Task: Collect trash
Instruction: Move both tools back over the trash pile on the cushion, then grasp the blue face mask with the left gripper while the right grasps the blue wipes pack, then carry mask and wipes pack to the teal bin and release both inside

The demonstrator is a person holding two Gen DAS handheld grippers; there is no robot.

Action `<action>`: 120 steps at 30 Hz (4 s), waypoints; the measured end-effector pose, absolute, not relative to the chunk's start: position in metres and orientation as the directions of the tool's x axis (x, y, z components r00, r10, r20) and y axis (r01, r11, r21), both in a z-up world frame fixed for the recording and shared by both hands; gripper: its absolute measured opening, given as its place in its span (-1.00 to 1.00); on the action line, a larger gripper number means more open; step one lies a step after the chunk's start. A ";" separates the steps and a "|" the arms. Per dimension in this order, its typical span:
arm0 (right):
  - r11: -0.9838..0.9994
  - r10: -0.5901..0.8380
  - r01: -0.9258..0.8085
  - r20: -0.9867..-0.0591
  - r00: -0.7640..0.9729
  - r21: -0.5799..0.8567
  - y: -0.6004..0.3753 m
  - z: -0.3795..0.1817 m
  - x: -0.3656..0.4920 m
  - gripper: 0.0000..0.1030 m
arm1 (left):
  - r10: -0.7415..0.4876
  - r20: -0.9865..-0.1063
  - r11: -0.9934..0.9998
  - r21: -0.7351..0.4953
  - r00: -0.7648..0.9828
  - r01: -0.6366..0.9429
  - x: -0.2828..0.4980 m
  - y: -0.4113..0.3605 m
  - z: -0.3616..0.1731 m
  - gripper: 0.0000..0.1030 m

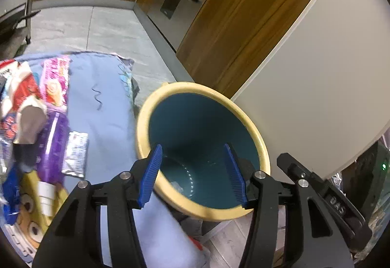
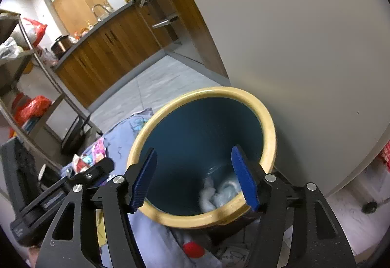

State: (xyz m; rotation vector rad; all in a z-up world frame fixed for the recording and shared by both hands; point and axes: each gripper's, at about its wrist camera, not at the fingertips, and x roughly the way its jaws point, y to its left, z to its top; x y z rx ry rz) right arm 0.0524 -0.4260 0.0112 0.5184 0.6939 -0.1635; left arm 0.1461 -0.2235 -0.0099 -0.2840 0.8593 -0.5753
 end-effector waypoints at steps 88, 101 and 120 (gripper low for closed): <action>0.876 0.477 -0.354 -0.685 0.551 0.326 -0.154 0.008 0.124 -0.58 | -0.470 -0.466 0.819 -0.547 0.750 0.173 0.046 0.059 -0.007 -0.79; 0.870 0.493 -0.356 -0.566 0.661 0.341 -0.208 0.070 0.094 -0.58 | -0.458 -0.509 0.839 -0.517 0.729 0.166 0.047 0.050 -0.014 -0.79; 0.925 0.311 -0.100 -0.579 0.753 0.367 -0.347 0.054 0.050 -0.58 | -0.531 -0.534 0.834 -0.467 0.658 0.294 0.056 -0.036 0.009 -0.79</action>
